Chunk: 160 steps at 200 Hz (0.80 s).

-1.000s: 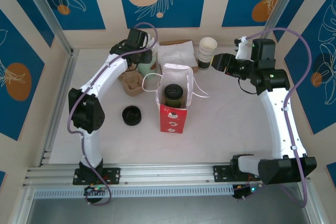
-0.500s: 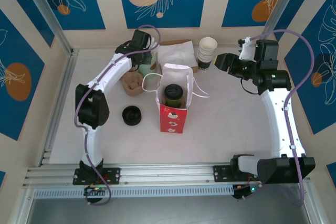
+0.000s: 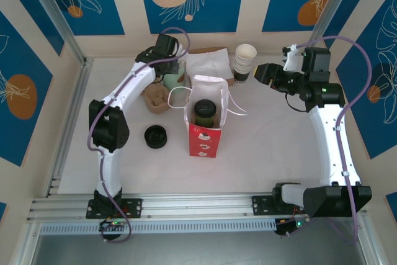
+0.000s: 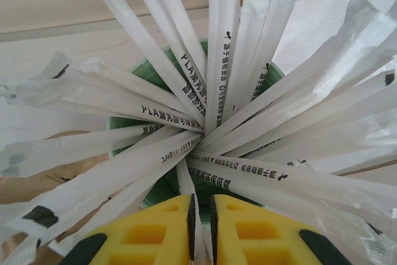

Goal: Pack the takeout coffee

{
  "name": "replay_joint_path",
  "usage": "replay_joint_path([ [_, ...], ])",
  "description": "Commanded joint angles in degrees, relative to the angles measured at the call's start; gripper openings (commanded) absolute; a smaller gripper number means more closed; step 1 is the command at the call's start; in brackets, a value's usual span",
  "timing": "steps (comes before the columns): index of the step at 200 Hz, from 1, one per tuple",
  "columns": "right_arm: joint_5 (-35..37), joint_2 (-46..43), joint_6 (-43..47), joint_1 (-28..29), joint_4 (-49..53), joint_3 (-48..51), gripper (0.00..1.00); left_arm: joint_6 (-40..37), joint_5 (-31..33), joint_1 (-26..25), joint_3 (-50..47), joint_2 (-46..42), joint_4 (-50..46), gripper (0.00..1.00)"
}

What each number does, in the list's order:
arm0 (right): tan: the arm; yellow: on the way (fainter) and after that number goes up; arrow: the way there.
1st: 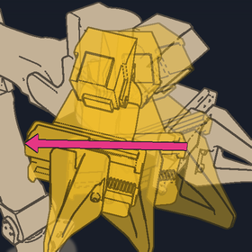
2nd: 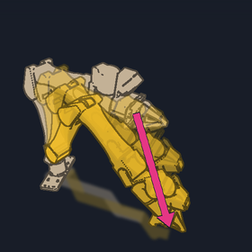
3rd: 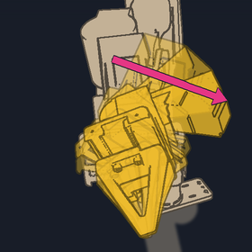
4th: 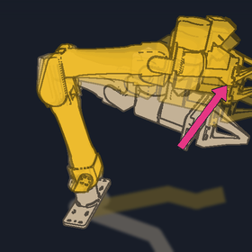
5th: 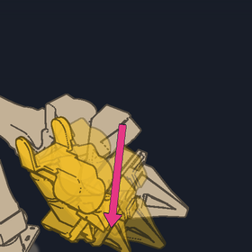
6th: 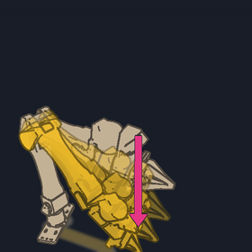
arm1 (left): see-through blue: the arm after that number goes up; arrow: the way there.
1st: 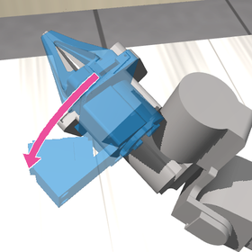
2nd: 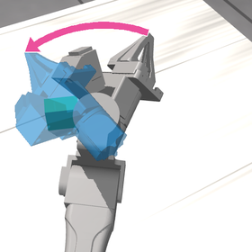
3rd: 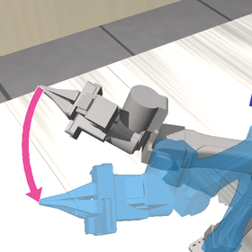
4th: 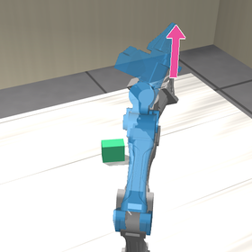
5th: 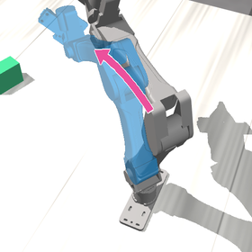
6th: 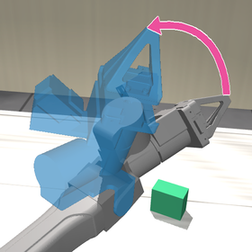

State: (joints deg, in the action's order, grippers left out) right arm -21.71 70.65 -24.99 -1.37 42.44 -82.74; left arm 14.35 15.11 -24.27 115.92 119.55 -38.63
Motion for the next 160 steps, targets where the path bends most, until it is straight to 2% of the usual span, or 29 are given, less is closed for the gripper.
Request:
replay_joint_path([
  [1,-2.44,-1.04,0.63,-0.44,-0.06,0.11,0.56,-1.53,0.88,-0.24,3.03,-4.25,-2.08,0.15],
  [38,-3.03,-1.56,0.48,-0.39,-0.50,0.84,0.55,-4.57,3.30,-3.25,4.22,-11.43,-5.92,0.14],
  [75,-3.34,-1.70,0.01,-0.40,-1.31,1.26,0.55,-5.01,2.28,-4.85,6.26,-19.21,-11.53,0.14],
  [120,-3.48,-1.87,-0.06,-0.42,-1.39,1.34,0.55,-3.42,-5.16,-6.23,6.09,-29.28,-11.90,0.14],
  [160,-3.11,-2.54,-0.16,-0.48,-1.70,1.88,0.55,-2.55,-6.93,-7.92,5.57,-34.24,-11.93,0.14],
])
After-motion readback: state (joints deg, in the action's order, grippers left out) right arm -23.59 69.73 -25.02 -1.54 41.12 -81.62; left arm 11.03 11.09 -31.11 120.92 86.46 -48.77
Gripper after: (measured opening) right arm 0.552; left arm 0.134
